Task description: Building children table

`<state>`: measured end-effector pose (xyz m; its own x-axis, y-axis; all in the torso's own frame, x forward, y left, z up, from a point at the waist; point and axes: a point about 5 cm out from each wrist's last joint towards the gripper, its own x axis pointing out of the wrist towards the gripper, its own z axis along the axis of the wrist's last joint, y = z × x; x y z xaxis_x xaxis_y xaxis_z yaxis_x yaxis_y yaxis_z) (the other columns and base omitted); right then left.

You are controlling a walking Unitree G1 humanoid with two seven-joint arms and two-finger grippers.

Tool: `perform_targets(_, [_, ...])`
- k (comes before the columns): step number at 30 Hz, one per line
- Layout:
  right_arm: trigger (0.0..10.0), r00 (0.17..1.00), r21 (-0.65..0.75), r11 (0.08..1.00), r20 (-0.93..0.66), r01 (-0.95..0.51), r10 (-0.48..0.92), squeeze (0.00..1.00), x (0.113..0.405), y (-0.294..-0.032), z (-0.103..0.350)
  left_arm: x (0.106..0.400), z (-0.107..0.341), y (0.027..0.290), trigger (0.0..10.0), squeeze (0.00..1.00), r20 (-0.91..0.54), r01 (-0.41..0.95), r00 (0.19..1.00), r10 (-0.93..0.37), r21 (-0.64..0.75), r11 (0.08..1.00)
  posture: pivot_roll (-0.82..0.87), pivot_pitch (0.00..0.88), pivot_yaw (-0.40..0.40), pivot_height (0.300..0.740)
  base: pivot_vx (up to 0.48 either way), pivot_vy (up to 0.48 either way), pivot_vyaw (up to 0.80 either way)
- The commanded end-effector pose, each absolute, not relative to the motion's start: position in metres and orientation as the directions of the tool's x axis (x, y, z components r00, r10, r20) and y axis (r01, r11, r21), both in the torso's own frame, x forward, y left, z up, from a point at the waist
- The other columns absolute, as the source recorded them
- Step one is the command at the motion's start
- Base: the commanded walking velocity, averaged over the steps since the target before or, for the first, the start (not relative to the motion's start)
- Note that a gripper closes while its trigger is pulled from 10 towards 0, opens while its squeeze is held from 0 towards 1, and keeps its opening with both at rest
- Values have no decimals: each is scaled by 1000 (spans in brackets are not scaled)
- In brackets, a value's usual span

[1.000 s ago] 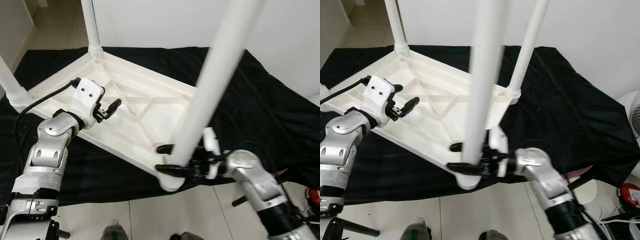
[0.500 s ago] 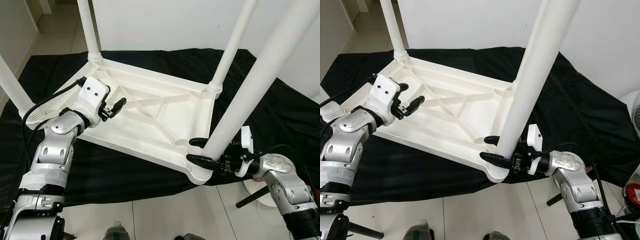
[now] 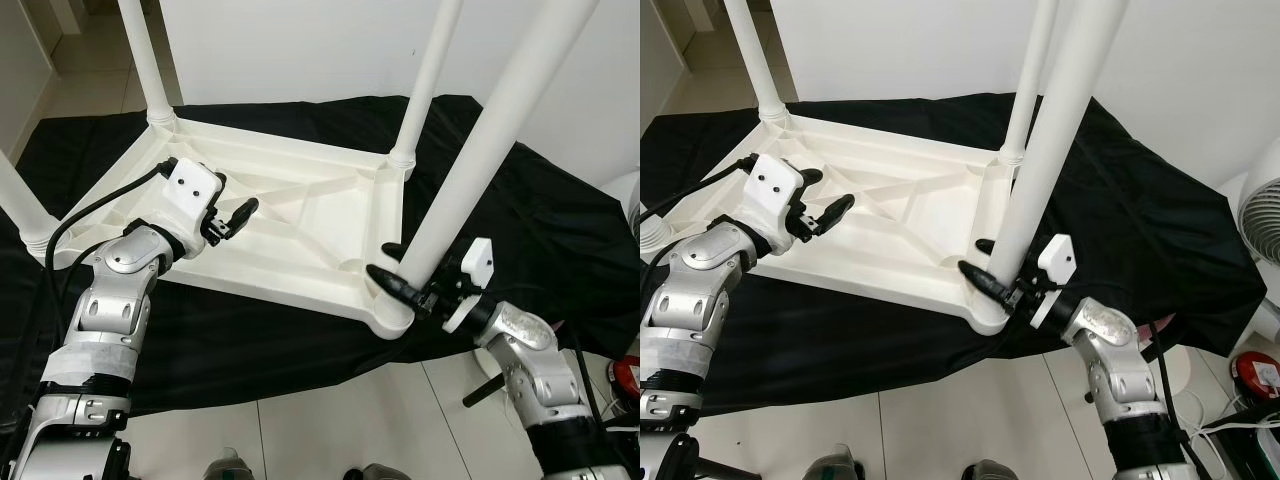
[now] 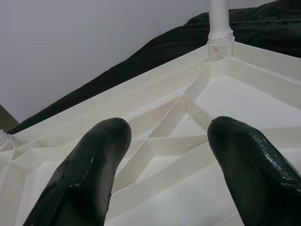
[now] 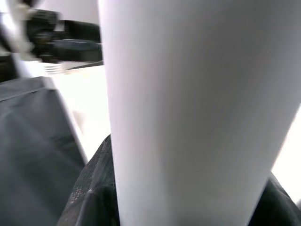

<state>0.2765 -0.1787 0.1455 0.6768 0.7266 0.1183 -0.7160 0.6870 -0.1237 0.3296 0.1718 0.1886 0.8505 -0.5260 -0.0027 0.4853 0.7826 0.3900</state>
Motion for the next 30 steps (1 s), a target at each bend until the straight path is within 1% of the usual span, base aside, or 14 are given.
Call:
perform_targets(1, [10000, 770, -104, 769, 36, -631, 637, 0, 279, -197, 129, 329, 189, 170, 10000, 0, 5, 493, 843, -537, 390, 778, 81, 36, 8, 740, 0, 0, 0])
perform_targets(4, [10000, 854, -119, 856, 86, -502, 513, 0, 290, -209, 132, 331, 189, 168, 10000, 0, 9, 496, 841, -542, 388, 777, 77, 32, 8, 740, 0, 0, 0])
perform_targets(10, [10000, 864, -71, 869, 91, -490, 495, 0, 291, -201, 128, 329, 188, 166, 10000, 0, 5, 507, 834, -552, 388, 770, 78, 22, 1, 740, 0, 0, 0])
perform_targets(11, [10000, 859, -50, 864, 93, -501, 503, 361, 291, -196, 127, 329, 187, 166, 10000, 0, 0, 510, 833, -554, 387, 768, 79, 17, -2, 740, 0, 0, 0])
perform_targets(12, [10000, 859, -50, 864, 93, -501, 503, 361, 291, -196, 127, 329, 187, 166, 10000, 0, 0, 510, 833, -554, 387, 768, 79, 17, -2, 740, 0, 0, 0])
perform_targets(14, [10000, 842, -13, 848, 113, -530, 528, 1000, 288, -185, 126, 327, 183, 164, 10000, 0, -19, 536, 819, -574, 380, 754, 79, 17, -2, 740, 0, 0, 0])
perform_targets(20, [10000, 821, 2, 830, 154, -557, 550, 1000, 284, -167, 126, 317, 170, 157, 10000, 0, -72, 616, 767, -638, 366, 698, 81, 12, -7, 740, 0, 0, 0])
perform_targets(21, [10000, 824, 0, 835, 160, -550, 543, 47, 283, -164, 125, 316, 167, 157, 10000, 0, -84, 625, 761, -643, 360, 693, 81, 12, -7, 740, 0, 0, 0])
perform_targets(24, [10000, 827, 10, 838, 173, -545, 536, 0, 278, -159, 123, 305, 165, 148, 10000, 78, -70, 691, 697, -714, 332, 642, 77, 6, -14, 740, 0, 0, 0])
perform_targets(25, [10000, 828, 9, 840, 174, -542, 533, 0, 277, -159, 123, 303, 165, 145, 10000, 388, -68, 701, 685, -725, 332, 631, 76, 4, -18, 740, 0, 0, 0])
perform_targets(27, [10000, 833, 9, 845, 171, -535, 526, 0, 276, -159, 122, 302, 164, 144, 10000, 388, -74, 710, 677, -732, 330, 623, 76, 4, -18, 740, 0, 0, 0])
perform_targets(28, [10000, 834, 10, 845, 169, -535, 526, 0, 275, -159, 121, 300, 163, 141, 10000, 855, -81, 725, 660, -747, 330, 605, 72, 3, -20, 740, 0, 0, 0])
perform_targets(29, [10000, 842, 10, 853, 164, -522, 513, 0, 273, -161, 120, 296, 161, 136, 10000, 1000, -92, 748, 633, -768, 327, 578, 67, 5, -18, 740, 0, 0, 0])
perform_targets(30, [10000, 848, 11, 858, 160, -513, 505, 0, 273, -162, 119, 294, 160, 133, 10000, 1000, -98, 764, 614, -783, 324, 558, 67, 5, -18, 740, 0, 0, 0])
